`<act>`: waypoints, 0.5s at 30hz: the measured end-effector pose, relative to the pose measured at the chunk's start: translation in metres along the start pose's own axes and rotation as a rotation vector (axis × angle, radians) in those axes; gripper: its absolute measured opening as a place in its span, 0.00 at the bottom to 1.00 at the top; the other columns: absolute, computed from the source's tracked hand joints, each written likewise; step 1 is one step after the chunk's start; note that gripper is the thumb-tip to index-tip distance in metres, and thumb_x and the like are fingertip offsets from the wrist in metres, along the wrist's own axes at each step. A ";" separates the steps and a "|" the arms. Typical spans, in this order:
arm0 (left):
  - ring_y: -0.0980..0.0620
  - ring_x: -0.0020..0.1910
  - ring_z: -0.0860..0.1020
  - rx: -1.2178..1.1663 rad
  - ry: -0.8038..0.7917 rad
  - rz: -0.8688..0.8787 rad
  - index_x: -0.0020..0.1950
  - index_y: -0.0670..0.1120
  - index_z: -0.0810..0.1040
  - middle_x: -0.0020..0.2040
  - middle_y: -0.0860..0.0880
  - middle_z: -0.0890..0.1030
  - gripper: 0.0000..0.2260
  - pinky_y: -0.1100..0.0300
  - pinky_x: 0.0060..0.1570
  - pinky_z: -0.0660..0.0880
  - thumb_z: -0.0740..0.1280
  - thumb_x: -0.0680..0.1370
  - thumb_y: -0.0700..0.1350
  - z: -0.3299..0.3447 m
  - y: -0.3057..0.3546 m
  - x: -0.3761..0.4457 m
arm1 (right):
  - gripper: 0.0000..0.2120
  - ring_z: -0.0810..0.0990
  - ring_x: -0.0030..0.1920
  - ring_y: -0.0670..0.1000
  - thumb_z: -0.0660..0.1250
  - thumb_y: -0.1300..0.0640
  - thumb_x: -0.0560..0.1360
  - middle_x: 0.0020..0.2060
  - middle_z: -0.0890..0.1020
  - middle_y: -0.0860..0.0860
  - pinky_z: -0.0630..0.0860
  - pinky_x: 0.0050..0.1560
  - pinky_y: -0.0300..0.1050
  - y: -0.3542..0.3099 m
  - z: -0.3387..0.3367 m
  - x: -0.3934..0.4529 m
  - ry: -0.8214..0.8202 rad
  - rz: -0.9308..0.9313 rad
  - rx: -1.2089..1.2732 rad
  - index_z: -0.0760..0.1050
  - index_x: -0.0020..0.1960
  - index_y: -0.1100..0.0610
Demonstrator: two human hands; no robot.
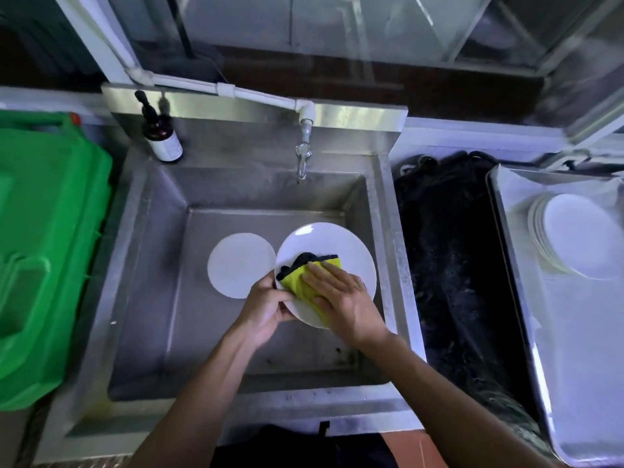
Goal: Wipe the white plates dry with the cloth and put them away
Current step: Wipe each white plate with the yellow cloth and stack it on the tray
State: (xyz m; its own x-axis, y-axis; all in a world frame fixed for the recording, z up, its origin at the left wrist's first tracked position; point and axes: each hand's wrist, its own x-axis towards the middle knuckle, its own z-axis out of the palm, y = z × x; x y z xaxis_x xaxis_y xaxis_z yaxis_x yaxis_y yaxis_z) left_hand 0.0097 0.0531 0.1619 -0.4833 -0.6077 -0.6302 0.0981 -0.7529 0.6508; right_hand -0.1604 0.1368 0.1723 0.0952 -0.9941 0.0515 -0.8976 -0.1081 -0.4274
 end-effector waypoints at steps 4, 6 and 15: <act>0.42 0.45 0.83 -0.020 -0.029 0.058 0.56 0.42 0.81 0.45 0.40 0.83 0.20 0.48 0.38 0.80 0.63 0.68 0.28 -0.002 0.011 -0.020 | 0.20 0.64 0.78 0.58 0.55 0.49 0.85 0.77 0.68 0.49 0.68 0.68 0.59 -0.016 -0.010 0.010 0.002 -0.117 -0.109 0.72 0.74 0.53; 0.41 0.43 0.82 0.010 -0.029 0.076 0.51 0.41 0.81 0.43 0.39 0.82 0.17 0.49 0.36 0.80 0.60 0.72 0.25 -0.003 0.016 -0.026 | 0.22 0.60 0.80 0.58 0.54 0.49 0.85 0.79 0.64 0.49 0.64 0.72 0.61 -0.023 -0.014 0.019 -0.011 -0.126 -0.142 0.68 0.77 0.52; 0.42 0.45 0.82 0.075 -0.006 0.137 0.53 0.40 0.80 0.44 0.41 0.82 0.14 0.46 0.40 0.82 0.62 0.73 0.26 -0.006 0.037 -0.044 | 0.26 0.49 0.82 0.56 0.50 0.49 0.84 0.82 0.54 0.50 0.58 0.77 0.61 -0.043 -0.023 0.052 -0.002 -0.091 -0.188 0.57 0.82 0.54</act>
State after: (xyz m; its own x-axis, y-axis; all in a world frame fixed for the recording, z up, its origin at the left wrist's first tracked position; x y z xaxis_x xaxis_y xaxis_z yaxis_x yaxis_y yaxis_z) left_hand 0.0398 0.0502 0.2107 -0.4754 -0.7015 -0.5310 0.0979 -0.6420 0.7604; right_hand -0.1266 0.0897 0.2143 0.1801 -0.9803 0.0807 -0.9498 -0.1947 -0.2449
